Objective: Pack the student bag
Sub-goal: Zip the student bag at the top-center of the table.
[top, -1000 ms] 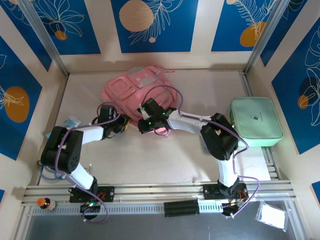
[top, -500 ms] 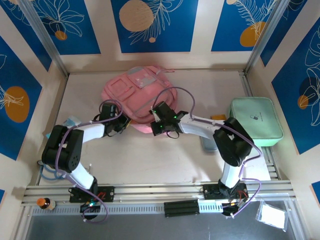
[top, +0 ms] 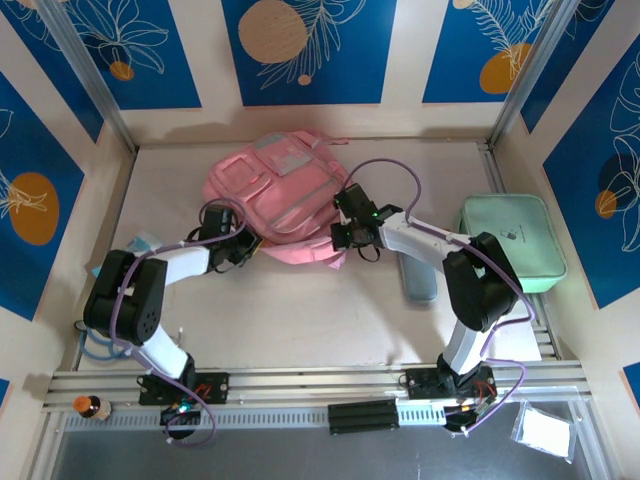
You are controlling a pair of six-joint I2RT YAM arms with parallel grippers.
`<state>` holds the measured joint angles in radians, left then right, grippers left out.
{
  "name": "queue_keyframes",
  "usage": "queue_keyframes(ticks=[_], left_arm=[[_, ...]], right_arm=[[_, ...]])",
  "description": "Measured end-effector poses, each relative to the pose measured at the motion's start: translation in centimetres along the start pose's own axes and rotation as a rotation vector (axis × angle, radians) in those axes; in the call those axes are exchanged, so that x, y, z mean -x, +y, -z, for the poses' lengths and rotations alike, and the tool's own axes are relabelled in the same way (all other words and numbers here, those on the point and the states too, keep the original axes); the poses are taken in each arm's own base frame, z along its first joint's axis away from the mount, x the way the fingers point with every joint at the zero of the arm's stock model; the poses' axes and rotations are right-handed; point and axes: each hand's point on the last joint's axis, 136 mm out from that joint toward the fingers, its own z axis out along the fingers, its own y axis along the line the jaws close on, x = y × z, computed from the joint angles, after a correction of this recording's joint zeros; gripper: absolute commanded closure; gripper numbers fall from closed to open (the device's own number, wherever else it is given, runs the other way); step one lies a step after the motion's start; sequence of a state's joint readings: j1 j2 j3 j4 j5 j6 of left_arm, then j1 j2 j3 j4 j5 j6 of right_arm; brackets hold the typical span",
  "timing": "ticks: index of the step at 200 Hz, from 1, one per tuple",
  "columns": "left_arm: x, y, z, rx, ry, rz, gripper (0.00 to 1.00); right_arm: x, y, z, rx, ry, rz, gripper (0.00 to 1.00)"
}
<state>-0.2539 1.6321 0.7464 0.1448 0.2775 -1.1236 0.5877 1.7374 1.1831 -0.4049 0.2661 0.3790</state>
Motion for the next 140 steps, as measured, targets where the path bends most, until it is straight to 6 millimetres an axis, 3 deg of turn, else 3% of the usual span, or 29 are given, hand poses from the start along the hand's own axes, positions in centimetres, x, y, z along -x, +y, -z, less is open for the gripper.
queue_keyframes(ticks=[34, 63, 103, 140], left_arm=[[0.2, -0.2, -0.1, 0.017, 0.012, -0.027, 0.97], [1.2, -0.1, -0.8, 0.066, 0.027, -0.061, 0.9], [4.1, 0.8, -0.3, 0.116, -0.001, -0.071, 0.56], [5.7, 2.2, 1.1, 0.183, -0.047, -0.076, 0.46]], right_arm=[[-0.1, 0.2, 0.0, 0.019, 0.009, -0.005, 1.0], [-0.8, 1.9, -0.1, 0.08, 0.024, 0.031, 1.0], [-2.3, 6.7, -0.2, 0.202, 0.047, 0.113, 1.0], [-3.6, 11.5, -1.3, 0.299, 0.092, 0.182, 1.0]])
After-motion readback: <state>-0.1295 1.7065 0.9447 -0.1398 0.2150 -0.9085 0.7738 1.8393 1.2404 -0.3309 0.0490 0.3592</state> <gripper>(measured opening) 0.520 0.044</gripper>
